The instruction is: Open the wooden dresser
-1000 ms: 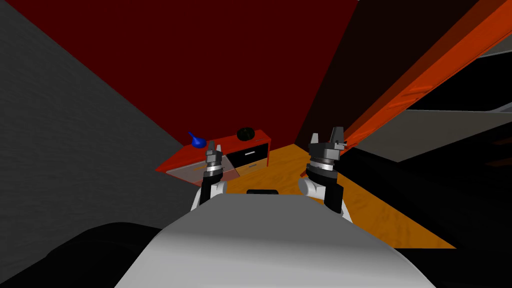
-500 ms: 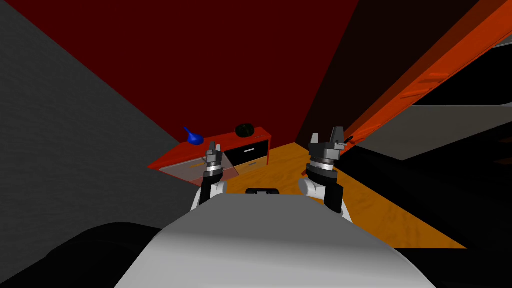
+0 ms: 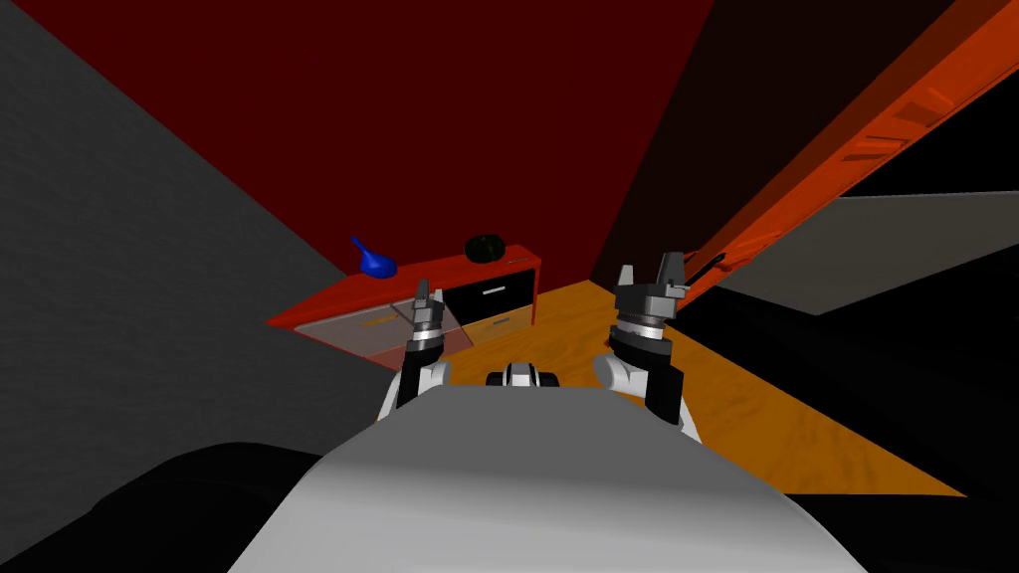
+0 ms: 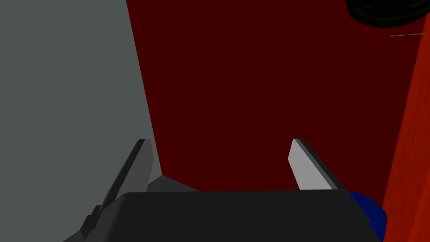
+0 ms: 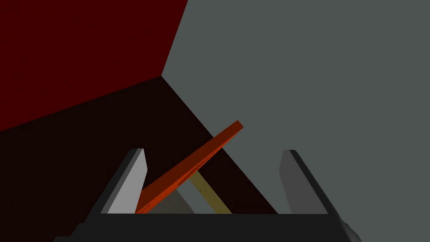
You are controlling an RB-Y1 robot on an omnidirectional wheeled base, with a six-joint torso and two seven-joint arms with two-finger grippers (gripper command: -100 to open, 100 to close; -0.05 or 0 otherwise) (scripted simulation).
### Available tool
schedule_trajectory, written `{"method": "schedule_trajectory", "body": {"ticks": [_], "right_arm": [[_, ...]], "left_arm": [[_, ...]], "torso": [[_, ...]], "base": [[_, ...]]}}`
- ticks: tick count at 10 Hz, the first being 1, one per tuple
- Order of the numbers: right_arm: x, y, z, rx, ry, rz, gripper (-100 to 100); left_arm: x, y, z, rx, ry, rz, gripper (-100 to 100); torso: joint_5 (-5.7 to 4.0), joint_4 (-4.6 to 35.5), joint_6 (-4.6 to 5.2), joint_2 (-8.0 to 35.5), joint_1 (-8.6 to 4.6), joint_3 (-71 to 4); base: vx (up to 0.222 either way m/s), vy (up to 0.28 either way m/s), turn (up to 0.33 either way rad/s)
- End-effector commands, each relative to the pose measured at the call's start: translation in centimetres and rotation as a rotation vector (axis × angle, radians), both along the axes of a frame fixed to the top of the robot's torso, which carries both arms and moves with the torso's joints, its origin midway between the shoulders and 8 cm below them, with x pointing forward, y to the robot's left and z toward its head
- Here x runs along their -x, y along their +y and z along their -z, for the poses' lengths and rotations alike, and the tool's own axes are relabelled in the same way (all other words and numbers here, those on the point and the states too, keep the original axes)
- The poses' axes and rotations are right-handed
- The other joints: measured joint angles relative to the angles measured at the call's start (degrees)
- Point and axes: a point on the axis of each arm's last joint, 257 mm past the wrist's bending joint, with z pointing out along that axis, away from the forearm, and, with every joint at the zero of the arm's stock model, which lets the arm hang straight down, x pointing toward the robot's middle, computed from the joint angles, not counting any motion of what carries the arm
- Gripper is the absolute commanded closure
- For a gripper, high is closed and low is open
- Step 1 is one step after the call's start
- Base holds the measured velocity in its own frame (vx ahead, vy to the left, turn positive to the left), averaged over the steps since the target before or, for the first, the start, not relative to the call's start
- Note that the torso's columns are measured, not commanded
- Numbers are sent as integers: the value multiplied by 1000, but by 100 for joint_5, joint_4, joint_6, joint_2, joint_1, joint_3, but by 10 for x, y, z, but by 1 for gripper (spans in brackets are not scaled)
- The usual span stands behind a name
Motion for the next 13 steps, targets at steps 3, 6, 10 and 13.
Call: {"method": "schedule_trajectory", "body": {"ticks": [3, 6, 10, 13], "right_arm": [[0, 0, 0, 0, 0, 0, 0], [0, 0, 0, 0, 0, 0, 0], [0, 0, 0, 0, 0, 0, 0], [0, 0, 0, 0, 0, 0, 0]], "left_arm": [[-15, 1, 29, -70, 63, 25, -100], [-26, 7, 56, -88, 113, 23, -100], [-39, 19, 94, -98, 179, 10, -100], [-47, 28, 120, -103, 223, 0, -100]], "torso": [[-1, 23, 0, 22, -1, -30], [-1, 24, 0, 25, -2, -29], [1, 25, -1, 27, 2, -28], [0, 26, 0, 29, 1, -26]], "base": [[54, -26, 17], [69, -37, 20], [76, -35, 21], [76, -37, 24]]}}
